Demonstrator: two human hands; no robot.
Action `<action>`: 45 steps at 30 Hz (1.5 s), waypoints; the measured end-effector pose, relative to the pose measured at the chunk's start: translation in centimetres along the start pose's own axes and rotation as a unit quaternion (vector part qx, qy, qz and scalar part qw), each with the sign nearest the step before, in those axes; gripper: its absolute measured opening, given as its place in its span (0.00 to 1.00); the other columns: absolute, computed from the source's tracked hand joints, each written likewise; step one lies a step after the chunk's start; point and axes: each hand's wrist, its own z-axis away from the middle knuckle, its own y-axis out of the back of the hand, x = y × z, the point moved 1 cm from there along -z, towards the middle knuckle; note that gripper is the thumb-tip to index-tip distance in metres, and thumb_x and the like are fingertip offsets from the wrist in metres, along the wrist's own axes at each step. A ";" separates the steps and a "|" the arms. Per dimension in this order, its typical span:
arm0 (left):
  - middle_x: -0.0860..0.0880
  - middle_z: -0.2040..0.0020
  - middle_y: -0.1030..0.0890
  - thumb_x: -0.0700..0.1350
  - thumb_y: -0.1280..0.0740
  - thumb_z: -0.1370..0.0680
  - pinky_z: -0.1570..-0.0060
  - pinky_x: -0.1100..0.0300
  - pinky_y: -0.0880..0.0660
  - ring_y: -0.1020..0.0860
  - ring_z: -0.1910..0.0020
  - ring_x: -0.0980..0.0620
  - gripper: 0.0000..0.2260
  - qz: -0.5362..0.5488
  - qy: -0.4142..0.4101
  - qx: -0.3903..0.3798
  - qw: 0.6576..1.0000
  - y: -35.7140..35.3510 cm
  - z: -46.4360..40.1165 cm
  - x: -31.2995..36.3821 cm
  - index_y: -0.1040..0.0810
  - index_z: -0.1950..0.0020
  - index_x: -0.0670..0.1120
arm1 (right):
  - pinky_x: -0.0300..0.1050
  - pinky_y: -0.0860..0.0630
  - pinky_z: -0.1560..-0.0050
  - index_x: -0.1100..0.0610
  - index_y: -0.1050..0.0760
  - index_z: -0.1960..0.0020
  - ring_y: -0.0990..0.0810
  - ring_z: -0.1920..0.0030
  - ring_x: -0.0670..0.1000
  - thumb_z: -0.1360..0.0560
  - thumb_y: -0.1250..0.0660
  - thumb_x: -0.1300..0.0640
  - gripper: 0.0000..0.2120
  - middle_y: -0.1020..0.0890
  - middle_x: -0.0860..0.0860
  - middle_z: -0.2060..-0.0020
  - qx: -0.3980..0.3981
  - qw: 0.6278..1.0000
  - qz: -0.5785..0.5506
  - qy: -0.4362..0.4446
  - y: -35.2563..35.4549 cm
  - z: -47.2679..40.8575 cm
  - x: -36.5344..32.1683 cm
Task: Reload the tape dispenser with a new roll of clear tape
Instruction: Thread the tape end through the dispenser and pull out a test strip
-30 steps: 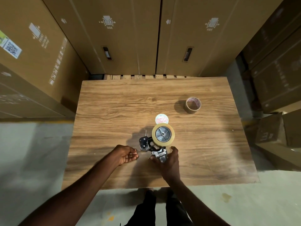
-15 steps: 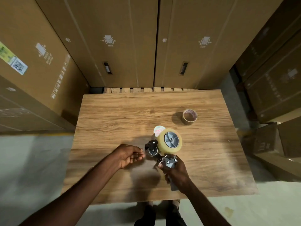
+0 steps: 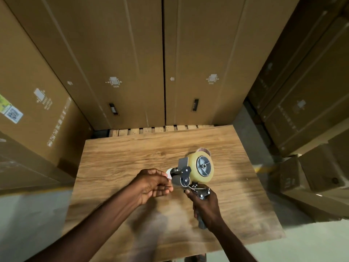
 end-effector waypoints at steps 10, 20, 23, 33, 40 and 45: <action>0.33 0.51 0.15 0.36 0.25 0.27 0.58 0.59 0.16 0.13 0.57 0.44 0.12 -0.045 -0.116 -0.086 0.989 -1.5 1.6 2.7 0.18 0.45 0.32 | 0.41 0.31 0.76 0.62 0.17 0.54 0.32 0.79 0.51 0.27 0.19 0.49 0.16 0.31 0.57 0.76 -0.001 0.999 -0.044 0.000 0.7 -0.6 -3.2; 0.54 0.62 0.15 0.43 0.25 0.27 0.62 0.55 0.20 0.18 0.63 0.55 0.02 -0.388 -0.424 0.030 0.818 -1.7 1.0 3.9 0.13 0.59 0.48 | 0.41 0.31 0.76 0.59 0.14 0.56 0.31 0.78 0.52 0.27 0.19 0.51 0.11 0.27 0.54 0.74 -0.017 0.998 -0.025 -0.050 0.7 0.4 -6.7; 0.56 0.60 0.18 0.42 0.26 0.26 0.60 0.58 0.23 0.20 0.61 0.59 0.03 -0.445 -0.446 0.038 0.775 -1.4 1.2 4.8 0.14 0.59 0.49 | 0.40 0.31 0.75 0.59 0.15 0.55 0.30 0.77 0.49 0.25 0.20 0.52 0.10 0.22 0.48 0.74 -0.046 0.997 -0.016 -0.064 0.6 1.2 -7.4; 0.50 0.68 0.15 0.36 0.26 0.25 0.66 0.61 0.18 0.16 0.68 0.59 0.06 -0.463 -0.376 0.004 0.803 -0.4 1.3 7.1 0.15 0.61 0.43 | 0.38 0.33 0.76 0.65 0.18 0.43 0.31 0.78 0.44 0.22 0.23 0.51 0.18 0.21 0.43 0.77 -0.101 0.987 0.010 -0.128 0.1 2.5 -8.2; 0.47 0.69 0.15 0.38 0.24 0.27 0.62 0.48 0.17 0.15 0.67 0.48 0.05 -0.471 -0.356 0.009 0.807 1.1 1.2 9.7 0.15 0.63 0.43 | 0.38 0.33 0.76 0.66 0.17 0.44 0.32 0.78 0.45 0.24 0.22 0.48 0.21 0.25 0.45 0.76 -0.099 0.986 0.009 -0.133 1.1 2.6 -8.1; 0.46 0.68 0.15 0.37 0.24 0.27 0.62 0.47 0.16 0.15 0.68 0.49 0.05 -0.465 -0.344 0.009 0.816 1.7 0.7 10.3 0.16 0.63 0.42 | 0.39 0.33 0.76 0.69 0.19 0.44 0.32 0.77 0.47 0.25 0.21 0.47 0.25 0.30 0.50 0.74 -0.096 0.987 0.005 -0.131 1.0 2.6 -7.9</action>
